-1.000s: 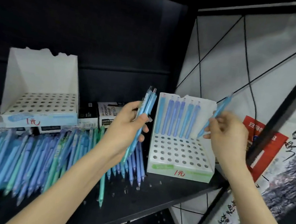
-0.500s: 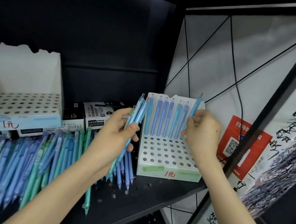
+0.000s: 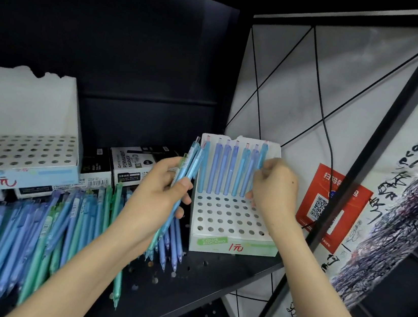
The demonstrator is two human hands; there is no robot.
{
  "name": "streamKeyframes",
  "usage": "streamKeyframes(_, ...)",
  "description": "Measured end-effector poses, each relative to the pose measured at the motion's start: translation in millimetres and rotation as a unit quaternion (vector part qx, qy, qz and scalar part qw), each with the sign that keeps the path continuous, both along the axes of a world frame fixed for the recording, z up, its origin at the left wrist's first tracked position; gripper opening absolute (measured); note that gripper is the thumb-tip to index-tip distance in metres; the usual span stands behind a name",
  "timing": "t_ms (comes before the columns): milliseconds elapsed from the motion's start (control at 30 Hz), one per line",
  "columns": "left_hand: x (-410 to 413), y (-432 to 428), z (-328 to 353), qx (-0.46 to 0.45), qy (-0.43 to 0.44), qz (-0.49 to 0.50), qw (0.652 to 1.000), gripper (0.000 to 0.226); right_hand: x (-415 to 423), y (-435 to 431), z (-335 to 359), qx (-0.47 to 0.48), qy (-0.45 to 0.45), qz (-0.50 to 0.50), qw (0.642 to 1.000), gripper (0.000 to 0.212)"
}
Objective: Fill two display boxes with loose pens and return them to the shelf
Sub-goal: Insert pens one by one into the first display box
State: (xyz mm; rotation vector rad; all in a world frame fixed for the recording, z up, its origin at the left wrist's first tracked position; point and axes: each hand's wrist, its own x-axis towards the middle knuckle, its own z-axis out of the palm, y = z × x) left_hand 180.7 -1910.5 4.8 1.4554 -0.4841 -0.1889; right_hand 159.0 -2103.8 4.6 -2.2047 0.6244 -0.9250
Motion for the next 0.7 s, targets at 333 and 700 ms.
streamKeyframes(333, -3.3, 1.2, -0.3, -0.022, 0.014, -0.026, 0.999, 0.029, 6.3, -3.8, 15.6, -0.039, -0.044, -0.004, 0.998, 0.012)
streamKeyframes(700, -9.2, 0.5, 2.3, -0.014, -0.031, -0.062, 0.998, 0.028, -36.8, 56.9, 28.1, -0.041, -0.100, 0.099, 0.989, 0.023)
